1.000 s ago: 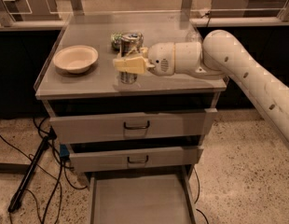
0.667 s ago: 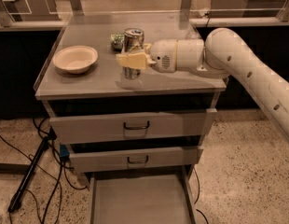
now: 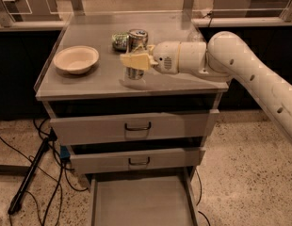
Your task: Pick redbull can from bottom drawer and place on counter
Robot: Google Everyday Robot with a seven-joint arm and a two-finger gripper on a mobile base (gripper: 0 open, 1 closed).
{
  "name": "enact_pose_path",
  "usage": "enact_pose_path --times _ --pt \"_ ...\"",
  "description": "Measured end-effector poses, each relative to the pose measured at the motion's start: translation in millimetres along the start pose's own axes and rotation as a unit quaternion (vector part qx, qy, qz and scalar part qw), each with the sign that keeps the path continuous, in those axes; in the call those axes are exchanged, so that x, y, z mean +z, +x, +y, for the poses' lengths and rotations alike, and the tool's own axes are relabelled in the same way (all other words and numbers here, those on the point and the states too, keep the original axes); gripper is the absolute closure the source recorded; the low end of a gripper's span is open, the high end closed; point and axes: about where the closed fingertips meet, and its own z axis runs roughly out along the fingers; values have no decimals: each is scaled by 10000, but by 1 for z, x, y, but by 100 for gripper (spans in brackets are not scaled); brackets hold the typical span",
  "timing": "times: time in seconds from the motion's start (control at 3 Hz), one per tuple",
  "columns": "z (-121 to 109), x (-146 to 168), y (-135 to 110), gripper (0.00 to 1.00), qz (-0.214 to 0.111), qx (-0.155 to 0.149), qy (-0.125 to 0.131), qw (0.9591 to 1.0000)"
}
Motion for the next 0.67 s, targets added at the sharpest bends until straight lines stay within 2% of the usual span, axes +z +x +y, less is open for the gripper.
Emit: enact_pose_path --times 0.67 --pt "-15 17 21 100 34 124 213 9997"
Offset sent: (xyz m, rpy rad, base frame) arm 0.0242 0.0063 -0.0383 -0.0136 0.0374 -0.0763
